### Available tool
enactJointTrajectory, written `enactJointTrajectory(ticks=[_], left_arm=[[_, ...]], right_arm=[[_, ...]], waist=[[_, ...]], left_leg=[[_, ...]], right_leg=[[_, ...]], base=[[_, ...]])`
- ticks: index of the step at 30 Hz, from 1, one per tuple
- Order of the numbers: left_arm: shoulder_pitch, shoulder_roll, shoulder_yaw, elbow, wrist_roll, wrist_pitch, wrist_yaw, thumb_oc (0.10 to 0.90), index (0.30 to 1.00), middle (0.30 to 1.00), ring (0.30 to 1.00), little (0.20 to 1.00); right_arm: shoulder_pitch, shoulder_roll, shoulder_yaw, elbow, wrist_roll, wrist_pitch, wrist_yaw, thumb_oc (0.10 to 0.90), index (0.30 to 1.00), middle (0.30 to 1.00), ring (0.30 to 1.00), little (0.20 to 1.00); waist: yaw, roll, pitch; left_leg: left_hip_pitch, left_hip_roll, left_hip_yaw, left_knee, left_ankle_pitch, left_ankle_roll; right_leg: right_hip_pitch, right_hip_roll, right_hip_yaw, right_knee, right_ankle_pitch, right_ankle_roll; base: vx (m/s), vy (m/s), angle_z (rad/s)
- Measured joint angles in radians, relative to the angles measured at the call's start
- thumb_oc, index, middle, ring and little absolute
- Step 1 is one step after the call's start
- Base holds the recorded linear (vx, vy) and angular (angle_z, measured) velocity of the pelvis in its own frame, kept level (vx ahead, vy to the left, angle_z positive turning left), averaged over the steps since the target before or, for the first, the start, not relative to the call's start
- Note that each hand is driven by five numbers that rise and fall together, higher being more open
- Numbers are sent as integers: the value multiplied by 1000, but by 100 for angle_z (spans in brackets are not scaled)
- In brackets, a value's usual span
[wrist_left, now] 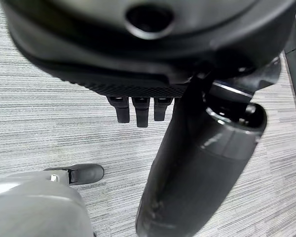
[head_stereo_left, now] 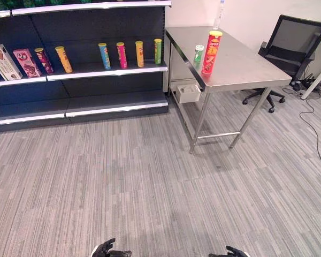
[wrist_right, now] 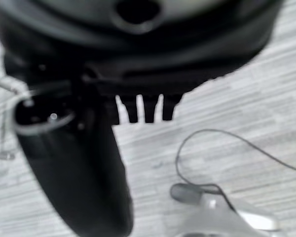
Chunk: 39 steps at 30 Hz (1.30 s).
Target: Put the goods on the table back onto the shelves and tidy them up.
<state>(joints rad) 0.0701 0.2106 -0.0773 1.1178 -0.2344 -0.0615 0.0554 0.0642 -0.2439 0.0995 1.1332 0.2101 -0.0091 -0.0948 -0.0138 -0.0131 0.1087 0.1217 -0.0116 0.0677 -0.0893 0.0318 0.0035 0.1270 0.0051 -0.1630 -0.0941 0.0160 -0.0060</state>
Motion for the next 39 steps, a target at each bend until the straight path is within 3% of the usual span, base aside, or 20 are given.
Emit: enactJointTrajectory(ticks=[16,17,18,20,22,24,26,27,28,29,30,31,33,34,36,38,39], left_arm=[[11,3,1,3,-42,0,-1,800,900,900,900,900],[-16,15,1,1,-57,0,-1,800,900,900,900,900],[-46,19,2,1,-71,-1,0,800,900,900,900,900],[-78,10,3,-9,-108,-8,0,800,900,900,900,900],[-104,9,4,-51,-131,-17,-2,800,900,900,900,900],[-107,14,7,-62,-157,-23,2,800,900,900,900,900],[-111,12,11,-57,-158,-24,9,800,900,900,900,900],[-113,8,3,-55,-158,-24,18,800,900,900,900,900],[-112,1,2,-57,-158,-24,19,800,900,900,900,900],[-112,1,2,-57,-158,-24,19,800,900,900,900,900],[-111,-3,3,-56,-157,-21,20,800,900,900,900,900],[-110,-2,5,-56,-158,-23,20,800,900,900,900,900],[-110,-5,14,-60,-156,-23,18,800,900,900,900,900],[-98,-5,15,-60,-156,-23,18,800,900,900,900,900],[-62,-10,25,-54,-156,-19,18,800,900,900,900,900],[-50,-9,26,-28,-152,-18,17,800,900,900,900,900],[-21,-6,28,-25,-148,-15,17,800,900,900,900,900]], right_arm=[[-20,1,13,-4,1,0,1,800,900,900,900,900],[-42,1,28,-3,1,0,2,800,900,900,900,900],[-51,-1,28,-2,1,0,1,800,900,900,900,900],[-88,-7,26,-6,2,-6,1,800,900,900,900,900],[-117,-7,21,-11,8,-6,1,800,900,900,900,900],[-123,-8,22,-12,9,-8,1,800,900,900,900,900],[-137,-5,22,-4,10,-9,-2,800,900,900,900,900],[-147,-6,26,-3,10,-8,-2,800,900,900,900,900],[-149,-10,30,-4,9,-8,0,800,900,900,900,900],[-149,-10,30,-4,9,-8,0,800,900,900,900,900],[-146,-11,31,-2,9,-7,-1,800,900,900,900,900],[-139,-11,31,-2,9,-6,0,800,900,900,900,900],[-140,-15,30,-2,9,-6,-1,800,900,900,900,900],[-141,-13,31,-1,9,-6,-1,800,900,900,900,900],[-136,-11,31,2,7,-6,0,800,900,900,900,900],[-109,-12,31,12,2,-6,2,800,900,900,900,900],[-81,-7,39,9,-1,-7,2,800,900,900,900,900]], waist=[[5,-12,6],[13,-29,19],[30,-44,42],[34,-53,89],[49,-65,152],[62,-63,157],[66,-63,160],[71,-53,165],[76,-45,168],[76,-45,169],[75,-22,176],[95,-17,173],[113,-11,166],[115,-11,157],[138,-13,107],[139,-23,83],[130,-27,59]], left_leg=[[-44,4,-12,29,-1,-9],[-114,5,-21,105,-13,-28],[-140,3,-20,138,-11,-35],[-277,-1,-25,379,-14,-74],[-406,5,-22,601,52,-153],[-461,26,-20,662,37,-118],[-446,52,3,496,29,-110],[-408,75,32,213,43,-121],[-389,94,35,71,60,-139],[-388,96,35,61,62,-141],[-395,136,38,-11,77,-162],[-411,168,68,-10,82,-169],[-393,173,141,-5,89,-167],[-380,174,147,-7,92,-163],[-336,147,145,-9,108,-143],[-261,97,138,-10,92,-51],[-211,91,198,-7,148,11]], right_leg=[[-29,5,-14,-5,-3,3],[-56,4,-24,-6,-3,1],[-65,-4,-25,-5,17,-30],[-89,-10,-52,42,-14,-53],[-101,-24,-69,70,-28,-76],[-96,-15,-79,54,-19,-101],[-89,-6,-78,32,-26,-93],[-91,0,-74,5,-25,-82],[-92,14,-61,0,-11,-63],[-92,16,-59,0,-10,-62],[-79,46,-32,-2,5,-51],[-71,61,-19,-6,-12,-76],[-46,63,-6,-6,-27,-75],[-37,63,21,-6,-35,-66],[-29,53,79,1,-60,-42],[6,19,83,26,-95,0],[-35,-25,54,240,-185,65]], base=[[8,-60,3],[-11,-118,14],[-3,-186,19],[15,-192,39],[97,-44,40],[312,53,5],[398,144,11],[434,174,-3],[421,161,-5],[289,111,6],[265,109,-3],[344,162,-15],[636,324,-33],[612,326,-57],[388,219,-83],[367,326,-57],[443,472,-28]])
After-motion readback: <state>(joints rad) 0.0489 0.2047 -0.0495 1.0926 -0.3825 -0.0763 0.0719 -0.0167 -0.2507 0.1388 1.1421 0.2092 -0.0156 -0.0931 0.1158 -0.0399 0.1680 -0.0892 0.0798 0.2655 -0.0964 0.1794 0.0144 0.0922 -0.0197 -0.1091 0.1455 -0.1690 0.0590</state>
